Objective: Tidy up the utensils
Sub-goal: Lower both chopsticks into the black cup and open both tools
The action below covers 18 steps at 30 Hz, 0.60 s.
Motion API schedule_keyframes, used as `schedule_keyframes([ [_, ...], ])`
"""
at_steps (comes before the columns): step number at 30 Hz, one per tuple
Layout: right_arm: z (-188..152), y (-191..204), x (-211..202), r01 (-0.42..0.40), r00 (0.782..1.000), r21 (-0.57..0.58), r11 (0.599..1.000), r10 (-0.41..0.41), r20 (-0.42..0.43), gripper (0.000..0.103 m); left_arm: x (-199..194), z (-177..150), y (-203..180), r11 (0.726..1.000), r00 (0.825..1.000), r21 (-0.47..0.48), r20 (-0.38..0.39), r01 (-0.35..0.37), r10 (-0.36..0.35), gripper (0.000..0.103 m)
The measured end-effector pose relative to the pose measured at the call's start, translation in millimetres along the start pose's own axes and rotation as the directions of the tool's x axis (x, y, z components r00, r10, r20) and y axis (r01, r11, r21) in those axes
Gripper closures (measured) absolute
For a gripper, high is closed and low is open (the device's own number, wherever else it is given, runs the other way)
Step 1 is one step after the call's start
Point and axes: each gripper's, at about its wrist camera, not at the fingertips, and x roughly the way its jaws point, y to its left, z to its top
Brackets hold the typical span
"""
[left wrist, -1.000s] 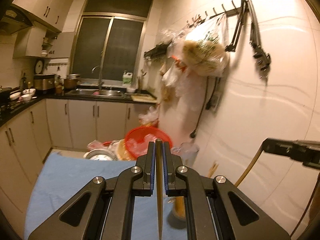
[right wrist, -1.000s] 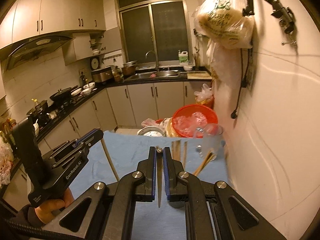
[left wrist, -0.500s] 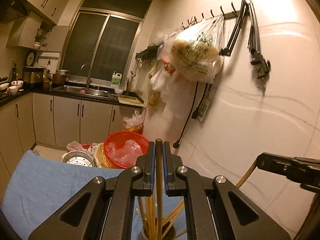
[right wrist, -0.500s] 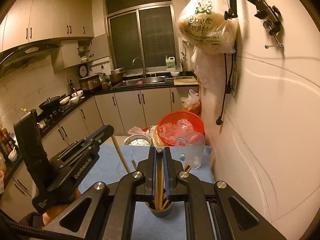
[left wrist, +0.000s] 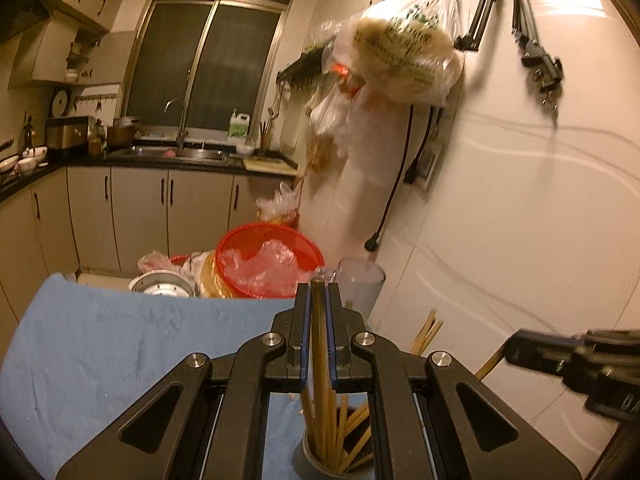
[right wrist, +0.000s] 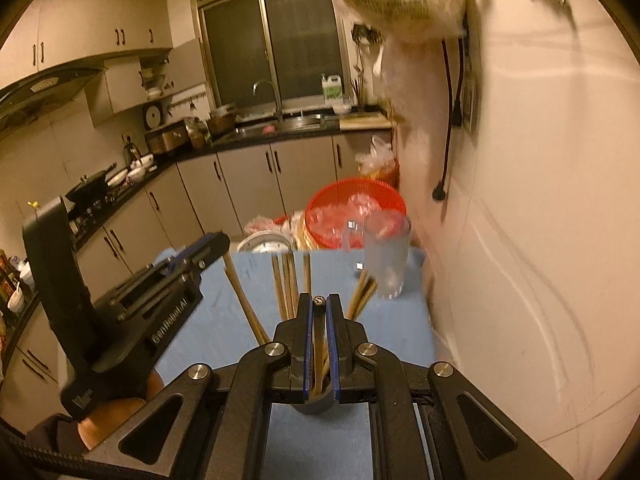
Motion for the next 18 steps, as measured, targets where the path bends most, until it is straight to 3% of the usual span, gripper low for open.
schedule_keyframes([
  [4,-13.3,-6.1,19.5,-0.006,0.999,0.013,1.0,0.006,-0.042,0.096,5.0,-11.6,3.6,1.0,1.0,0.002,-0.028,-0.007,0.007,0.097],
  [13,-19.8,-12.6,19.8,-0.016,1.0,0.038,0.999,0.016,-0.014,0.095,10.7,-23.5,6.9,1.0,0.998,-0.001,-0.068,-0.01,0.01,0.096],
  [18,-23.4,-13.6,8.3,-0.016,1.0,0.048,0.999,0.016,0.013,0.078,2.8,-22.6,11.1,1.0,0.998,-0.024,-0.07,-0.005,0.004,0.096],
])
